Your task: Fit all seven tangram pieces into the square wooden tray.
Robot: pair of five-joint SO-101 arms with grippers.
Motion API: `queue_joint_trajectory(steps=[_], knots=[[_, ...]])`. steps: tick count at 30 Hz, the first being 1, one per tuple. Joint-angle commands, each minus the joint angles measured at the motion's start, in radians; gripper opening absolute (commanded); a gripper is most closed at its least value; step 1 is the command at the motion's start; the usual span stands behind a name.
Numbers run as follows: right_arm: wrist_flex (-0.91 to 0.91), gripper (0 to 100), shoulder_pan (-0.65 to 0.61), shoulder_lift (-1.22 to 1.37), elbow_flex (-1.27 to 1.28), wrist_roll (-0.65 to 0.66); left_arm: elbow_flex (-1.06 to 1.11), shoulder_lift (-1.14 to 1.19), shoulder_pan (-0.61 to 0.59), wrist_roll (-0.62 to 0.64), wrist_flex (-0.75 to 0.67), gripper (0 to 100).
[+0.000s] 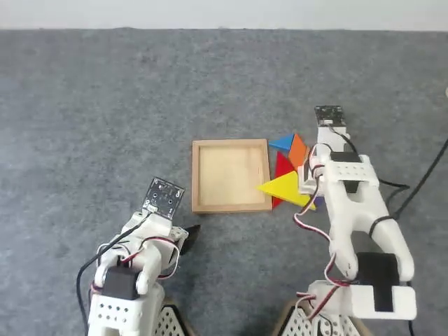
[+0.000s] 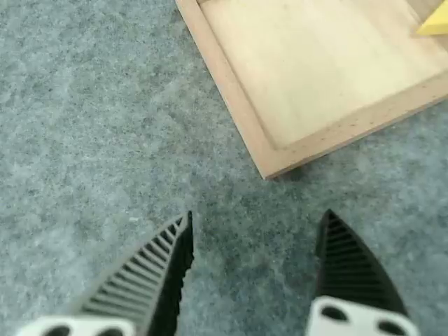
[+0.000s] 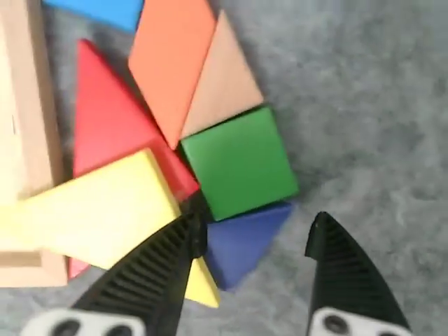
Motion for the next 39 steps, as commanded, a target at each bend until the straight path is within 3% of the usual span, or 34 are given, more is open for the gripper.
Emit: queue_joint_trajectory(steps=[1, 19, 26, 35, 39], knots=[[-0.015, 24.2, -0.05, -0.045, -0.009, 0.014, -0.012, -0.017, 0.008, 0.006, 0.005, 28], [-0.081, 24.2, -0.326, 0.002, -0.098, 0.015, -0.012, -0.017, 0.008, 0.006, 0.005, 28], [-0.073, 24.2, -0.335, 0.168, -0.239, 0.014, -0.012, -0.017, 0.008, 0.006, 0.005, 28], [0.054, 24.2, -0.311, -0.245, -0.138, 0.058, -0.012, -0.017, 0.008, 0.006, 0.005, 28], [0.143, 24.2, -0.394, -0.466, 0.071, 0.161, -0.012, -0.017, 0.008, 0.006, 0.005, 28]])
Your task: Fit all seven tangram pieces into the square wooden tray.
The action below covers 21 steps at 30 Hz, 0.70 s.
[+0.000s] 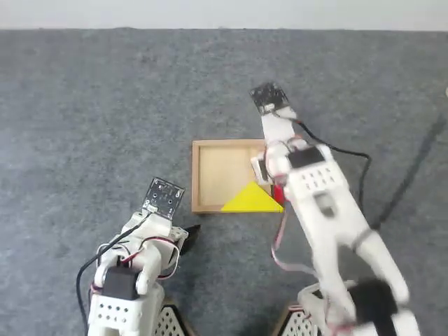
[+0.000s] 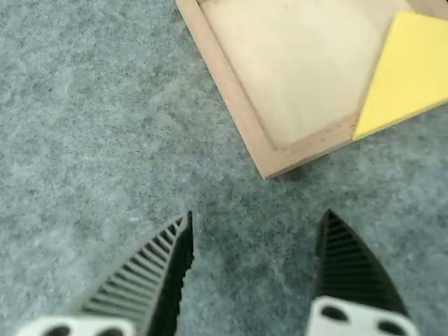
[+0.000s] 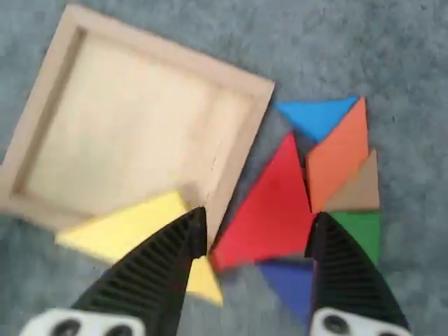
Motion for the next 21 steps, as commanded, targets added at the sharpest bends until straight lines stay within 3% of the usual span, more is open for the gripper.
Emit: queue_joint_trajectory(steps=[1, 4, 8, 16, 21], knots=[[0.077, 24.2, -0.108, -0.286, 0.212, 0.115, -0.012, -0.017, 0.008, 0.006, 0.005, 28], [0.088, 24.2, -0.177, -0.334, 0.339, 0.16, -0.012, -0.017, 0.008, 0.006, 0.005, 28], [0.087, 24.2, -0.171, -0.292, 0.385, 0.203, -0.012, -0.017, 0.008, 0.006, 0.005, 28], [-0.087, 24.2, -0.104, -0.116, 0.365, 0.207, -0.012, -0.017, 0.008, 0.006, 0.005, 28], [-0.09, 24.2, -0.102, 0.073, 0.236, 0.238, -0.012, -0.017, 0.008, 0.006, 0.005, 28]])
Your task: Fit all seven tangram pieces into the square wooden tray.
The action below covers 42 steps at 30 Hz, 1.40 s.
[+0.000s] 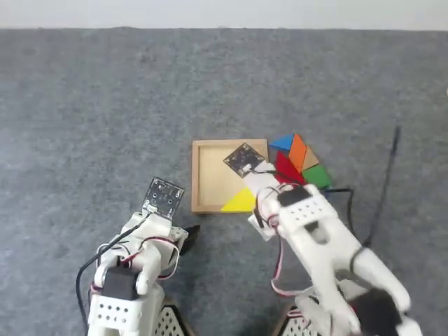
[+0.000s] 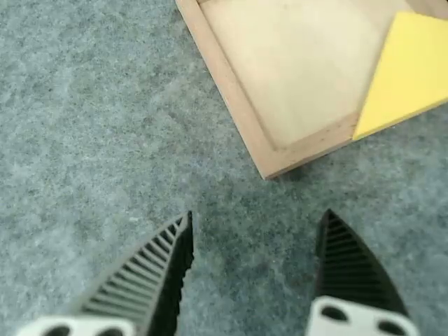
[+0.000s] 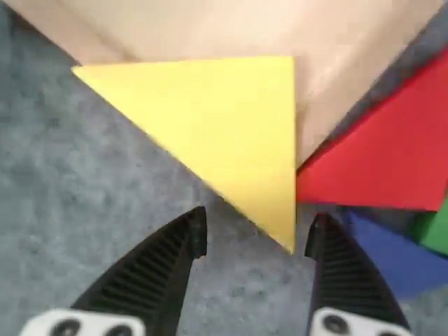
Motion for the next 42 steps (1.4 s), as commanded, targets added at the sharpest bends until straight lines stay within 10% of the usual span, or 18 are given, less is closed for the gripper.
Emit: queue_joint_trajectory(steps=[1, 42], knots=[[-0.022, 24.2, 0.012, 0.142, -0.152, 0.021, -0.012, -0.017, 0.008, 0.006, 0.005, 28], [-0.031, 24.2, -0.082, 0.593, -0.641, -0.031, -0.012, -0.017, 0.008, 0.006, 0.005, 28]])
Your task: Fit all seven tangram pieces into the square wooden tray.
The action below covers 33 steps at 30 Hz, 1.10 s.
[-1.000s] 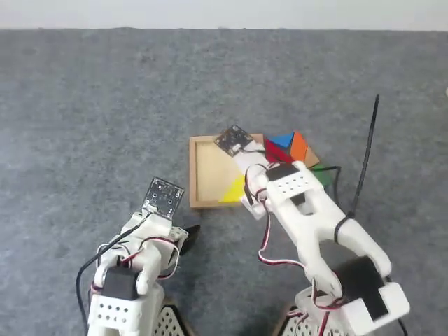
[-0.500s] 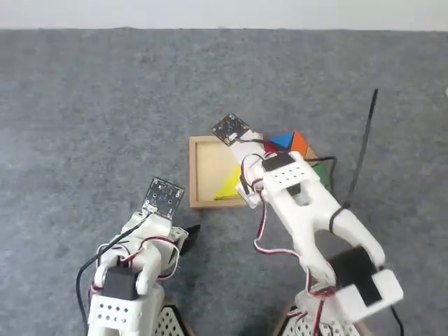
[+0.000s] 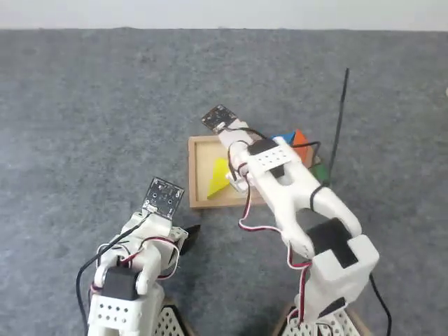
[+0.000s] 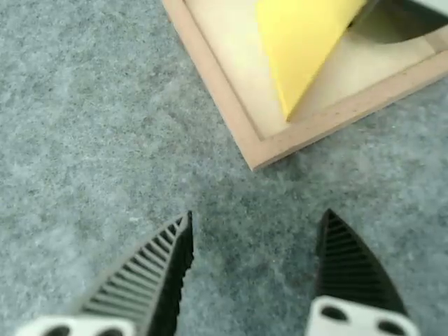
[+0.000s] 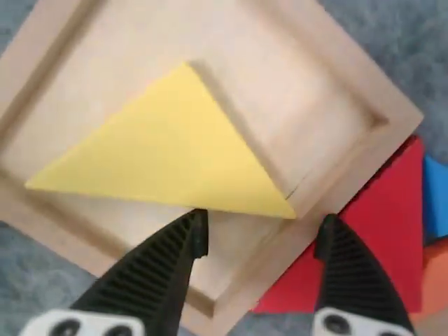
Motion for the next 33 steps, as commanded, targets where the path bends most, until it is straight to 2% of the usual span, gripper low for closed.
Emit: queue_joint_trajectory(steps=[1, 6, 24, 28, 33], knots=[[-0.028, 24.2, -0.062, 0.013, -0.038, -0.054, -0.012, -0.017, 0.008, 0.006, 0.005, 28], [-0.102, 24.2, -0.068, 0.015, -0.063, -0.057, -0.012, -0.017, 0.008, 0.006, 0.005, 28], [-0.099, 24.2, -0.058, 0.077, -0.1, -0.143, -0.012, -0.017, 0.008, 0.006, 0.005, 28], [0.047, 24.2, 0.039, 0.084, -0.164, -0.256, -0.012, -0.017, 0.008, 0.006, 0.005, 28], [0.108, 24.2, 0.165, 0.119, -0.178, -0.259, -0.012, -0.017, 0.008, 0.006, 0.005, 28]])
